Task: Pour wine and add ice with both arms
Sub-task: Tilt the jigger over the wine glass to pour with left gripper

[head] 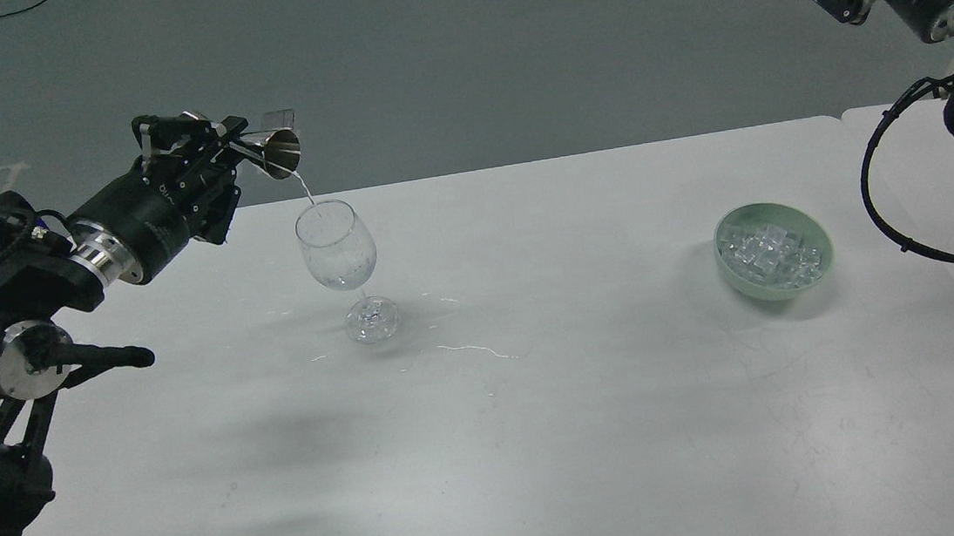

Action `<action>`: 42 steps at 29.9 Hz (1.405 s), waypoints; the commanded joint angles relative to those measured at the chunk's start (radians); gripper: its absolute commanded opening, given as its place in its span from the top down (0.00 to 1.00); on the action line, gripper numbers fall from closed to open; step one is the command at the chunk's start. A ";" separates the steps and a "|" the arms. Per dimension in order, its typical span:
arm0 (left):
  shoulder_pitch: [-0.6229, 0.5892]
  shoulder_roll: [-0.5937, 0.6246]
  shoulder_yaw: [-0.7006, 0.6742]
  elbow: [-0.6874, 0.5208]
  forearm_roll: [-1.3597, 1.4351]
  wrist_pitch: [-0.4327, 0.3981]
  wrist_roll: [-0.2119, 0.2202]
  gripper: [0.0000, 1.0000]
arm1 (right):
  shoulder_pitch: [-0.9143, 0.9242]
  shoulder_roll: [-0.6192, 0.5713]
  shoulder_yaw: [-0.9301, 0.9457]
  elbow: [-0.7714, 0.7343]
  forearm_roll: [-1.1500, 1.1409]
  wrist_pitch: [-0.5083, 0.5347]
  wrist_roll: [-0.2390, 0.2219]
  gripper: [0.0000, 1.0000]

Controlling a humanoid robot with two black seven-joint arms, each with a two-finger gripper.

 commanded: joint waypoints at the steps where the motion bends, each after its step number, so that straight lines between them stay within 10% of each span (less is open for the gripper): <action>1: 0.000 0.002 0.000 -0.017 0.089 -0.015 -0.002 1.00 | 0.000 -0.003 0.005 0.009 0.000 0.000 0.000 0.00; 42: 0.003 -0.001 0.029 -0.168 0.391 -0.029 0.029 1.00 | -0.016 -0.075 0.008 0.029 0.001 0.000 -0.006 0.00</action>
